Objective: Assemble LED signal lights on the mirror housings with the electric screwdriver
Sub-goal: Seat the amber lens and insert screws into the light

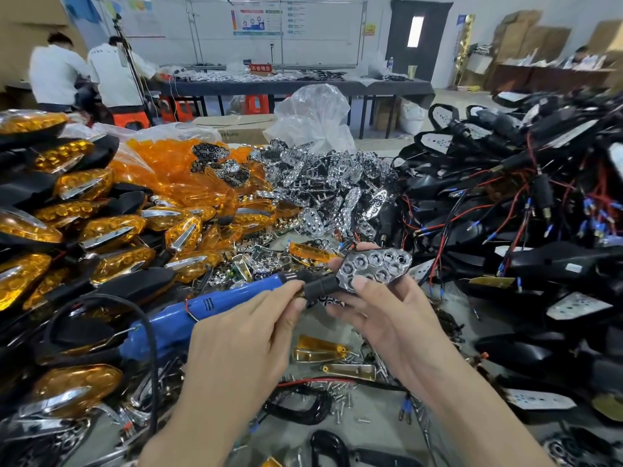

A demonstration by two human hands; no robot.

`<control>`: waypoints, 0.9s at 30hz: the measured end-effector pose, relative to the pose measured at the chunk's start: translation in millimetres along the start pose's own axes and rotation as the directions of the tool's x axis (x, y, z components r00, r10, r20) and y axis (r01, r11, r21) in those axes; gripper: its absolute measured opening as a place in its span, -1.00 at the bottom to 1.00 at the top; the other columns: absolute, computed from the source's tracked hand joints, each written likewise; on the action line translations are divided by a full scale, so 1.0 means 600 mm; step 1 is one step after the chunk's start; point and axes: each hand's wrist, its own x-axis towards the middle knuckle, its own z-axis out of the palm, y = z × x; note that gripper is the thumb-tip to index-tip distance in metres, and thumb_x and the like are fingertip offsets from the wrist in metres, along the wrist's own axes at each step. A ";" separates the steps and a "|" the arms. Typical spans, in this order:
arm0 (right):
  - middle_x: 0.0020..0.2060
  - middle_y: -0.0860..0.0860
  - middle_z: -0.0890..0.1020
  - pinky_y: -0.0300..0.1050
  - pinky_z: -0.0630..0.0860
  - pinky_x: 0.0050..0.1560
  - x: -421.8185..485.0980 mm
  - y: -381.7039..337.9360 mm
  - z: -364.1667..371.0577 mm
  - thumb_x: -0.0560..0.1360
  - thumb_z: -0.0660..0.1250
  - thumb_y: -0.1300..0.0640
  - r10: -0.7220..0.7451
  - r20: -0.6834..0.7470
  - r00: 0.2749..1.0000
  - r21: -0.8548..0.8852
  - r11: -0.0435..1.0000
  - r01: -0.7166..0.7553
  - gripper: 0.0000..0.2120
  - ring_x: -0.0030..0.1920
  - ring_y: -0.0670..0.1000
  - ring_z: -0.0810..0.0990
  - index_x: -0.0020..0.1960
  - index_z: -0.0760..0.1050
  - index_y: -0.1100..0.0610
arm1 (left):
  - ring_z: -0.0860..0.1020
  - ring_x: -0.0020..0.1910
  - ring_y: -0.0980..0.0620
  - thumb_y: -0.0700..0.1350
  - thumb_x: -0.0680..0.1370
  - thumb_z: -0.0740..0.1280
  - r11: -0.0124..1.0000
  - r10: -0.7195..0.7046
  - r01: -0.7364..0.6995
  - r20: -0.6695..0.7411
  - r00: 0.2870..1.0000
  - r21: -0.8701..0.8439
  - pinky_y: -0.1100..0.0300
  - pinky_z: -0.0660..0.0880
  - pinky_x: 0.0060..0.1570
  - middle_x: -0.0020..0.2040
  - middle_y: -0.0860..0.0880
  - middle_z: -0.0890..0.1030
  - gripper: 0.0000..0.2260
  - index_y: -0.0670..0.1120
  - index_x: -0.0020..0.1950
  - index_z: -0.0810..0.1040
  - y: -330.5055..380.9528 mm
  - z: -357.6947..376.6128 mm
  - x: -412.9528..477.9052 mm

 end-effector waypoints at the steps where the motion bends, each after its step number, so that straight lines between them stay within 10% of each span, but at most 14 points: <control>1: 0.22 0.26 0.66 0.00 0.66 -0.02 0.000 0.002 0.001 0.43 0.48 0.22 -0.004 0.011 1.000 0.015 1.000 0.004 -0.47 0.12 0.25 0.69 0.36 0.43 0.24 | 0.55 -0.42 0.17 0.05 0.63 0.21 1.000 0.026 -0.026 -0.015 1.000 0.008 0.23 0.41 -0.56 -0.26 0.16 0.65 -0.71 -0.01 0.12 0.68 0.001 0.003 -0.001; 11: 0.19 0.28 0.66 -0.06 0.65 0.03 0.005 -0.002 -0.006 0.48 0.40 0.34 -0.064 0.022 0.998 0.082 0.995 0.062 -0.51 0.16 0.20 0.68 0.38 0.38 0.30 | 0.32 -0.48 0.27 0.15 0.60 0.17 0.995 -0.089 0.085 0.093 0.992 0.047 0.47 0.07 -0.45 -0.43 0.21 0.42 -0.70 0.08 0.11 0.63 0.004 -0.007 0.008; 27: 0.11 0.18 0.71 -0.10 0.64 0.03 0.002 -0.013 0.002 0.40 0.37 0.40 -0.075 0.007 0.997 0.022 0.997 0.075 -0.54 0.16 0.10 0.69 0.24 0.46 0.11 | 0.22 -0.51 0.43 0.10 0.60 0.16 0.993 -0.114 0.116 0.134 0.984 -0.010 0.42 0.13 -0.54 -0.49 0.27 0.27 -0.83 0.13 -0.02 0.53 0.000 -0.012 0.007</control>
